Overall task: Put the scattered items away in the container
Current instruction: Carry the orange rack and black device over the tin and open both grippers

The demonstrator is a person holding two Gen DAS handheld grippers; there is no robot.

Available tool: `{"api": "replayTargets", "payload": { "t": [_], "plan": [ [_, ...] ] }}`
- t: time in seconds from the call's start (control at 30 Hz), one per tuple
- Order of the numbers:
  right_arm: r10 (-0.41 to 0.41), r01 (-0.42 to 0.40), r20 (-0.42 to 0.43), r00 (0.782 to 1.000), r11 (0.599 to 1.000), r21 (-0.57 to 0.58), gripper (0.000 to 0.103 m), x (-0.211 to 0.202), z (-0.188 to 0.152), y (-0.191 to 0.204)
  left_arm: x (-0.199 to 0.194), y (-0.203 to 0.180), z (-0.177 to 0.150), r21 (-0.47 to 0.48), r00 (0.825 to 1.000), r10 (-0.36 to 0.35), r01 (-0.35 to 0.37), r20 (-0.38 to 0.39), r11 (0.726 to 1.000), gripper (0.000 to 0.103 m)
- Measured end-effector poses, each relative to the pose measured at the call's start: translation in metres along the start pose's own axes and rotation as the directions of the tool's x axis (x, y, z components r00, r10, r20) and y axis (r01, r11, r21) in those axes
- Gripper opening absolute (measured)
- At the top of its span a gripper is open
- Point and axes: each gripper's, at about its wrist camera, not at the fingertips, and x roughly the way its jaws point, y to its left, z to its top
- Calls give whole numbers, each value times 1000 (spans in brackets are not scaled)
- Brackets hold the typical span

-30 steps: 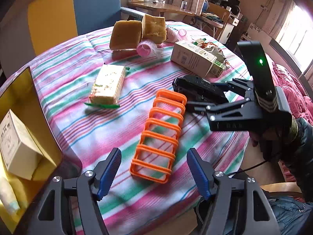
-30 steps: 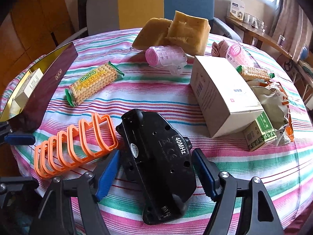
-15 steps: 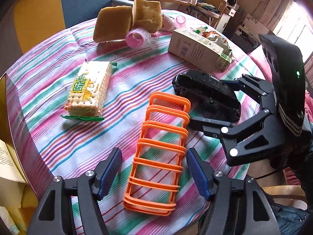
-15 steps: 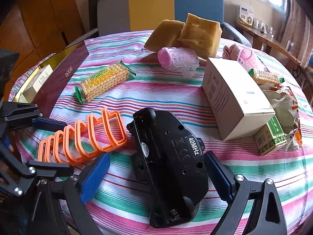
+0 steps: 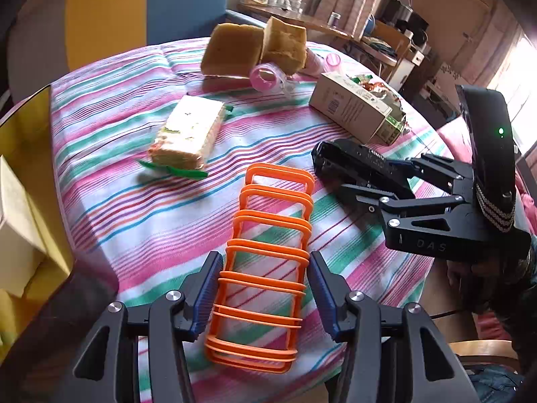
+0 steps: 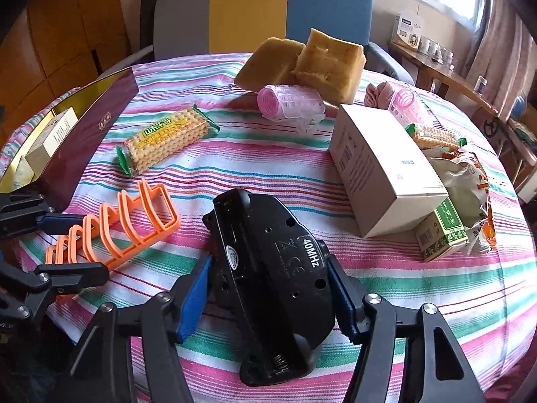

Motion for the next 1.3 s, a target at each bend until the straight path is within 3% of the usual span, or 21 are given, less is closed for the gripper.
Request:
{"api": "replayTargets", "payload": {
  "t": [0.33,0.63,0.83,1.0,1.3],
  "plan": [
    [73,-73,29,997,997,7,65,-18,8,28,-43,17,-1,-66,993,15,-7,117,998,53],
    [145,-140,83,986,988,-60,65,-36,43,71,-97,65,2,-205,968,94,-46,234,978,53],
    [251,-238,100,963,963,-126,65,-39,75,122,-126,114,-2,-315,942,205,-115,266,942,53],
    [317,-297,100,943,939,-176,65,-31,109,172,-139,165,-3,-412,921,297,-174,254,894,53],
    [347,-332,49,937,923,-193,65,12,163,238,-136,237,2,-496,904,389,-258,179,829,53]
  ]
}}
